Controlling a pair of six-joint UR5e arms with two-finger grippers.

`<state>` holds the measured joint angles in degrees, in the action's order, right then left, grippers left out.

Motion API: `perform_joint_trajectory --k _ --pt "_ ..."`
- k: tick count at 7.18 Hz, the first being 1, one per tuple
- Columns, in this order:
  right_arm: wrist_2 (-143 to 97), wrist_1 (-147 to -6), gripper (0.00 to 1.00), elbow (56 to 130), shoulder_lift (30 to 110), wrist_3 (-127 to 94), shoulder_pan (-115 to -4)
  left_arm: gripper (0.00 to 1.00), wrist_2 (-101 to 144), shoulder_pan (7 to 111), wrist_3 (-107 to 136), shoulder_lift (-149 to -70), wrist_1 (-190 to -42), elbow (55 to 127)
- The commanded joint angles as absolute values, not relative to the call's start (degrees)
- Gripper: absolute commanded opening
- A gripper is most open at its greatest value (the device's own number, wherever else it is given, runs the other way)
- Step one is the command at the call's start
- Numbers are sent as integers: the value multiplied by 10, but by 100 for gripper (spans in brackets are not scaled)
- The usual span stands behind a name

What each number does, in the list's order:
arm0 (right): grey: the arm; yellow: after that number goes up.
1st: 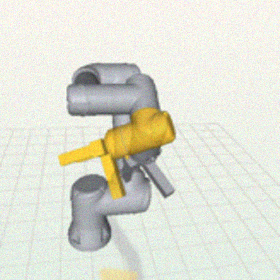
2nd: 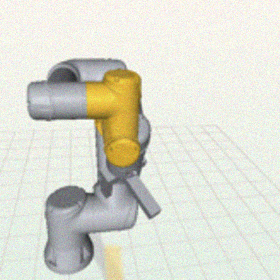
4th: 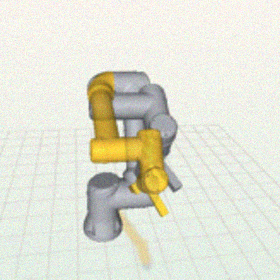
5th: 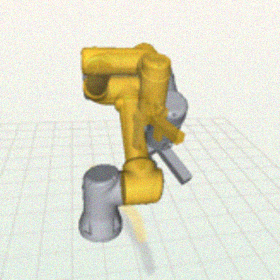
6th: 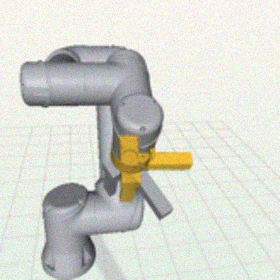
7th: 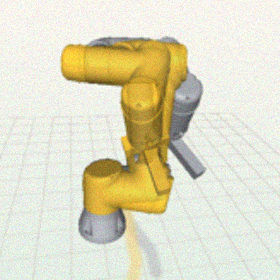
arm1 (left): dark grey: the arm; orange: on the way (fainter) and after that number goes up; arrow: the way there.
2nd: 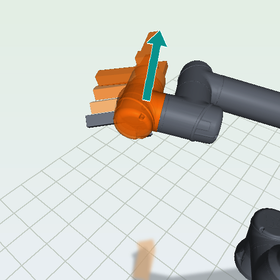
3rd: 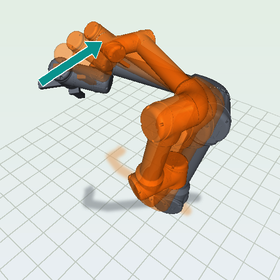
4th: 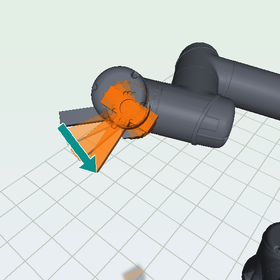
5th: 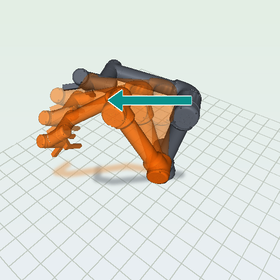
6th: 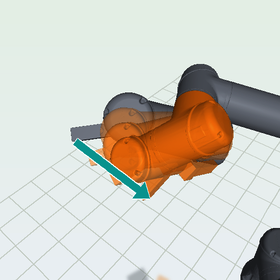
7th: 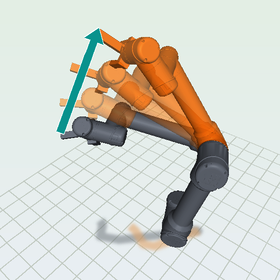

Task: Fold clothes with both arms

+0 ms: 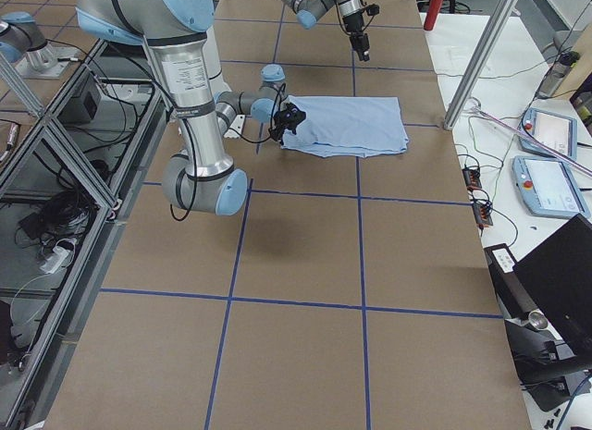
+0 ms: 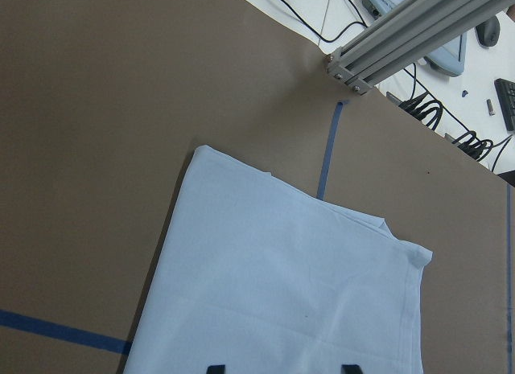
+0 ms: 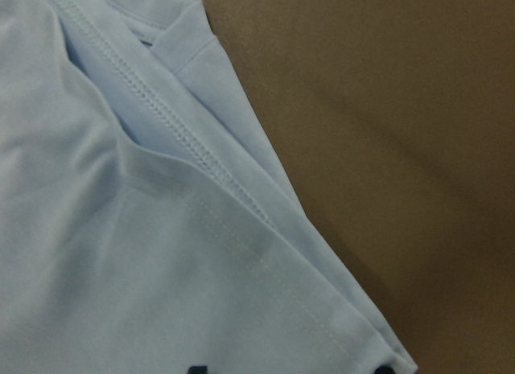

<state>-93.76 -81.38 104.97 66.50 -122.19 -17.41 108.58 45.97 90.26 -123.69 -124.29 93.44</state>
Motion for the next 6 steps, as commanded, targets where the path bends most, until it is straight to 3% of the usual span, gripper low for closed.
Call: perform_joint_trajectory --k 1,6 --pt "-938 -818 0 1050 666 -1221 -181 58 1085 460 903 -1237 -1236 940" --pt "-937 -821 0 1068 684 -1223 -178 58 1085 460 903 -1237 -1235 940"
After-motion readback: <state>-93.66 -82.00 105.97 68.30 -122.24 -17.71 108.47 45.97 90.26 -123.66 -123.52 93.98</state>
